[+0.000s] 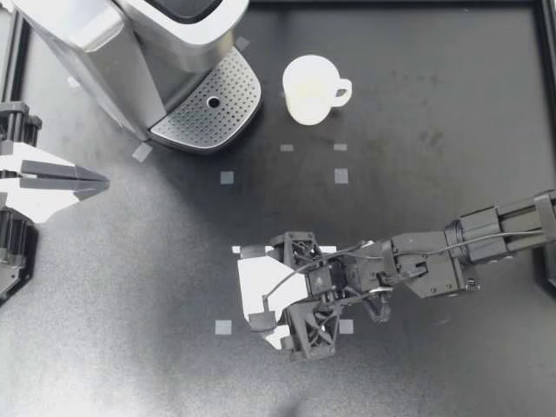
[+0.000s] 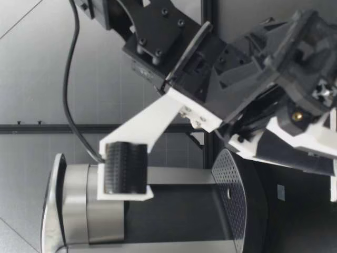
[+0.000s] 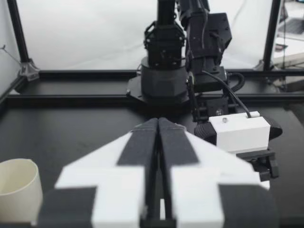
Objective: Place the coffee capsule inside the capsule container, then place the cup onto the center of the cup tray.
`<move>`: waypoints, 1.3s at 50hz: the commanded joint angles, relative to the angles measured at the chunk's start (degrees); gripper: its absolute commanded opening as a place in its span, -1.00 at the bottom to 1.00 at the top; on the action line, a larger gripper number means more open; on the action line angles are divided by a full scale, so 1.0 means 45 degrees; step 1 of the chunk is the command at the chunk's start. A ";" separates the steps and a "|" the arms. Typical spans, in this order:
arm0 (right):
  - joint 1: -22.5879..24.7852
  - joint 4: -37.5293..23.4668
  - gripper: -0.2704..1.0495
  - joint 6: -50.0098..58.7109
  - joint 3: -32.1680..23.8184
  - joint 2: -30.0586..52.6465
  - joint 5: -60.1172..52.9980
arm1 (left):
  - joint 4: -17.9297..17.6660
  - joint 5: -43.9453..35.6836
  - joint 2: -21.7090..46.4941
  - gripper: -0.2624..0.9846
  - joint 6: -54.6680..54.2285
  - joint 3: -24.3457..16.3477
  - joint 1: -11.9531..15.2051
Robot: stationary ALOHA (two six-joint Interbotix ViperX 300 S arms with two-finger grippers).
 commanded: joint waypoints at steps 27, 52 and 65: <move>-0.0137 0.0215 0.24 0.0840 0.1934 -0.2813 -0.2207 | 0.0000 0.3262 0.2969 -0.50 -0.0156 -0.3047 0.0234; -0.1230 0.0215 0.24 0.1348 0.6758 -0.5586 -1.0098 | 0.2871 1.5215 0.8320 -0.50 -0.0840 -1.0684 0.0898; -0.2051 0.0215 0.25 0.1348 0.7598 -0.6465 -1.0234 | 0.7266 1.9414 1.0859 -0.50 -0.2480 -1.3281 -0.0469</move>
